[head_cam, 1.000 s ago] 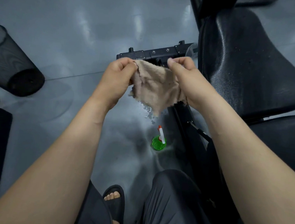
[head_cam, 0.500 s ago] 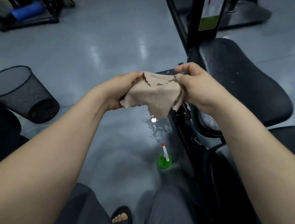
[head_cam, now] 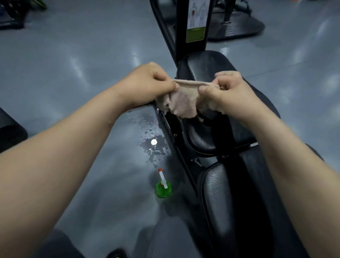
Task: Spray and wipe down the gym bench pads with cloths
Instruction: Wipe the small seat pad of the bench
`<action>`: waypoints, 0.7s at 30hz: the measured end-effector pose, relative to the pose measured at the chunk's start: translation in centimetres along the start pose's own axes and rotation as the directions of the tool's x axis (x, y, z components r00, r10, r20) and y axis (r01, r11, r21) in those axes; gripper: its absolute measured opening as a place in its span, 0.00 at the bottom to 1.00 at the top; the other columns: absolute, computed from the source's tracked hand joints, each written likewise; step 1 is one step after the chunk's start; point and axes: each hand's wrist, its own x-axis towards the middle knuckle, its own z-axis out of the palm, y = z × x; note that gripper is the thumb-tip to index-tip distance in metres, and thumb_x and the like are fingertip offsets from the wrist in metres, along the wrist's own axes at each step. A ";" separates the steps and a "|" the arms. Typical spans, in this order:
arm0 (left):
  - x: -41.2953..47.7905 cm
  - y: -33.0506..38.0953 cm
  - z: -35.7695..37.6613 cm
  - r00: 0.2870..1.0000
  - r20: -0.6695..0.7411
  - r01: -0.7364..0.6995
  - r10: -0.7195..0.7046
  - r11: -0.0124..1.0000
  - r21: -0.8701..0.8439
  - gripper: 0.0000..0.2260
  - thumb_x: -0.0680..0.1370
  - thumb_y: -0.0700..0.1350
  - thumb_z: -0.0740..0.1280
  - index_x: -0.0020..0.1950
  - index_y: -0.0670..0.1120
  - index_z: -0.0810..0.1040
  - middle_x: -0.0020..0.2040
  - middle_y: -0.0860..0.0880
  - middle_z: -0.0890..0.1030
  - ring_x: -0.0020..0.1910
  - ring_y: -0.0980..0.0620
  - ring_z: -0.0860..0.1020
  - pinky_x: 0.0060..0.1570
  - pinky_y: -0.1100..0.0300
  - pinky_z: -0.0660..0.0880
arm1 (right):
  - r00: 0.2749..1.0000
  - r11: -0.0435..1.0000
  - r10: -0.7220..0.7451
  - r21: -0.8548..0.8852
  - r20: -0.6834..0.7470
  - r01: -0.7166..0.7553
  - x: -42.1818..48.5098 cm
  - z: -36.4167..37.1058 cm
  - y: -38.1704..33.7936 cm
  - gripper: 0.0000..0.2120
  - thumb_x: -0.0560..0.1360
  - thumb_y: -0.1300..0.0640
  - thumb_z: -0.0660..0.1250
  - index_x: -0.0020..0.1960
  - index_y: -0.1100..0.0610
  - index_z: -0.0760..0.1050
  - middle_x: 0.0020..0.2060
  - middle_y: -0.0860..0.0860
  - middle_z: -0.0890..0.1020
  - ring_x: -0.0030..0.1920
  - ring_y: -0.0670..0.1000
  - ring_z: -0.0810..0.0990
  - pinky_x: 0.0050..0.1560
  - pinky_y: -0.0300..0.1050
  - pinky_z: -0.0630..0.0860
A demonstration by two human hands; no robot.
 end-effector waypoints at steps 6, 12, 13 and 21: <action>3.4 4.9 3.1 0.990 -0.035 0.118 -0.136 0.945 -0.306 0.09 0.71 0.45 0.75 0.44 0.40 0.83 0.37 0.41 0.78 0.34 0.45 0.76 0.32 0.50 0.74 | 0.986 0.950 0.150 0.286 -0.069 -0.124 0.2 -1.7 0.7 0.12 0.77 0.43 0.68 0.43 0.49 0.73 0.30 0.47 0.82 0.32 0.49 0.79 0.35 0.44 0.72; 5.5 7.8 6.4 0.950 0.261 0.296 -0.169 0.750 -0.592 0.21 0.85 0.49 0.57 0.61 0.35 0.80 0.53 0.38 0.85 0.50 0.42 0.85 0.55 0.54 0.81 | 0.997 0.928 0.044 0.373 -0.064 -0.017 -0.3 -3.0 3.6 0.20 0.68 0.49 0.78 0.56 0.49 0.74 0.54 0.52 0.84 0.54 0.52 0.84 0.58 0.54 0.80; 5.7 7.6 6.9 0.948 0.261 0.304 -0.180 0.752 -0.585 0.22 0.85 0.51 0.56 0.60 0.36 0.81 0.54 0.38 0.85 0.53 0.43 0.85 0.57 0.53 0.81 | 0.993 0.941 0.041 0.339 -0.114 0.001 -0.3 -3.2 4.0 0.16 0.69 0.53 0.76 0.54 0.48 0.76 0.49 0.50 0.84 0.50 0.49 0.82 0.56 0.52 0.80; 7.1 1.5 9.4 0.873 -0.349 0.346 -0.340 0.937 -0.047 0.10 0.76 0.51 0.57 0.49 0.48 0.75 0.55 0.40 0.79 0.58 0.39 0.77 0.59 0.49 0.74 | 0.937 0.985 0.126 0.157 -0.325 -0.078 0.4 -7.2 6.0 0.11 0.78 0.64 0.61 0.52 0.52 0.79 0.33 0.52 0.83 0.28 0.46 0.81 0.29 0.38 0.76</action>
